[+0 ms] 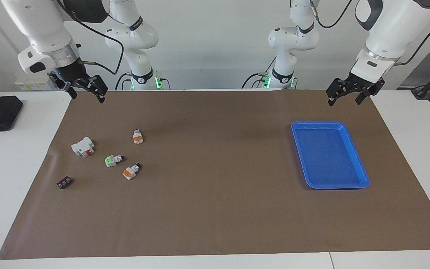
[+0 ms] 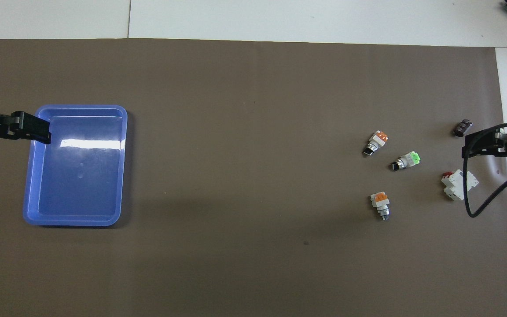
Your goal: Turn and place switch with both arms
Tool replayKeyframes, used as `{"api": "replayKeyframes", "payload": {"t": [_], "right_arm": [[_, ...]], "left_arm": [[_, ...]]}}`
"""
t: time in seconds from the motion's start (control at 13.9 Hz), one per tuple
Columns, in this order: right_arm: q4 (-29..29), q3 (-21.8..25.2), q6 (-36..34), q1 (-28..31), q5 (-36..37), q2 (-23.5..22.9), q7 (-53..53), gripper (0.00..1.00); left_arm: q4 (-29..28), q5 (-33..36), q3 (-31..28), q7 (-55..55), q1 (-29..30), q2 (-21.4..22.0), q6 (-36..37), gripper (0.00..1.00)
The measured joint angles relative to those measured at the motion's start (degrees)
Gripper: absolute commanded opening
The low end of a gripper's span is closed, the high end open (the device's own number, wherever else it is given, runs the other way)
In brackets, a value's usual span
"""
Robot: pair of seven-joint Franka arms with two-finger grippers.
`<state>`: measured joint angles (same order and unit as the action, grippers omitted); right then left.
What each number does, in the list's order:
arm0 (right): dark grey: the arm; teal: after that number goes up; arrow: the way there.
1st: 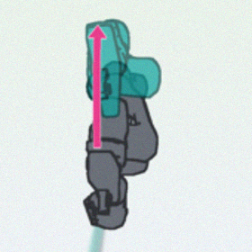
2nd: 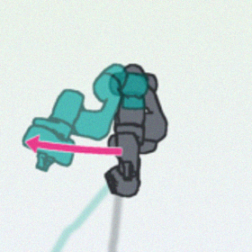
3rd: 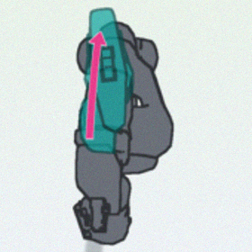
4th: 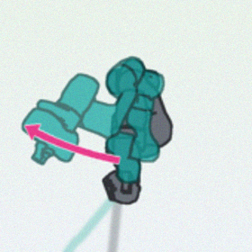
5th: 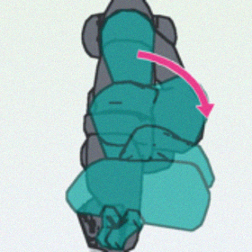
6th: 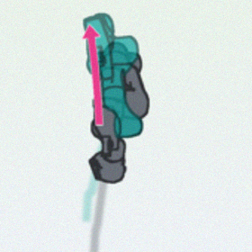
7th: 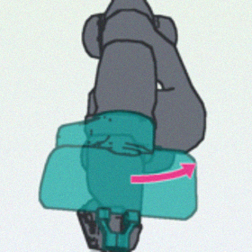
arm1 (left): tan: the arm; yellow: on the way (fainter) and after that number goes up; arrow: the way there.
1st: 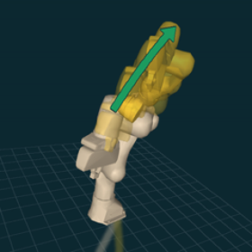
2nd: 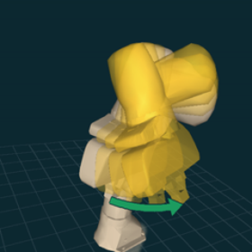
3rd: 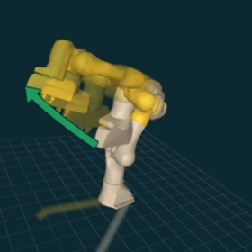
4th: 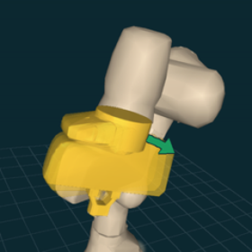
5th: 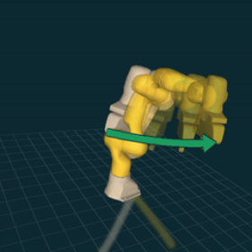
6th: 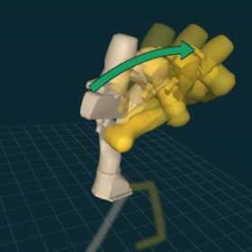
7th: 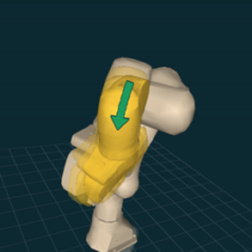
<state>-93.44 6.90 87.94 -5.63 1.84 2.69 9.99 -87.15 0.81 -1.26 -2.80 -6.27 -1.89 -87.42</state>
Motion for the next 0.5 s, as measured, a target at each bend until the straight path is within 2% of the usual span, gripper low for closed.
{"api": "replayKeyframes", "payload": {"t": [0.5], "right_arm": [[-0.01, 0.15, -0.03, 0.08, 0.02, 0.00, 0.00, 1.00]], "left_arm": [[-0.96, 0.08, -0.11, 0.29, 0.54, 0.12, -0.01, 1.00]]}}
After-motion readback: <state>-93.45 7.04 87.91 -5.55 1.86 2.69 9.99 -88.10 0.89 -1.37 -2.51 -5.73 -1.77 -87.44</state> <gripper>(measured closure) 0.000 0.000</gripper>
